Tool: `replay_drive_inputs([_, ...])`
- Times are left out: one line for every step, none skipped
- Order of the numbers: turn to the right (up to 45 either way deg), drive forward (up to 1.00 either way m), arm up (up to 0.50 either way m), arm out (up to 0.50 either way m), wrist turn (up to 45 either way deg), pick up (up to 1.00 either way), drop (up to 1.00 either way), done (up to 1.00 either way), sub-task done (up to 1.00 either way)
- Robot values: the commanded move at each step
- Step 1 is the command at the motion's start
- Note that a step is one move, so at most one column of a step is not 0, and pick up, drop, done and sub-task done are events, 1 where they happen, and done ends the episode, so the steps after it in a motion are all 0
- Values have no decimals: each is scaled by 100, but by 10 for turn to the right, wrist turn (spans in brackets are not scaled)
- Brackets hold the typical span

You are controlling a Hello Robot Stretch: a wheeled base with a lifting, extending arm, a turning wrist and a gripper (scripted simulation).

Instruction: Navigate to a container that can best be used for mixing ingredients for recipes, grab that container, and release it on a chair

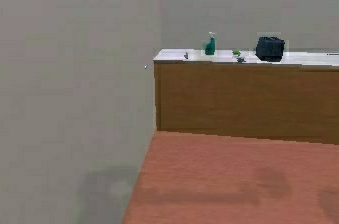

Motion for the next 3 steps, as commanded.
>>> replay_drive_inputs([0, 0, 0, 0, -450, 0, 0, 0, 0])
replay_drive_inputs([0, 0, 0, 0, -420, 0, 0, 0, 0])
replay_drive_inputs([0, 0, 0, -46, 0, 0, 0, 0, 0])
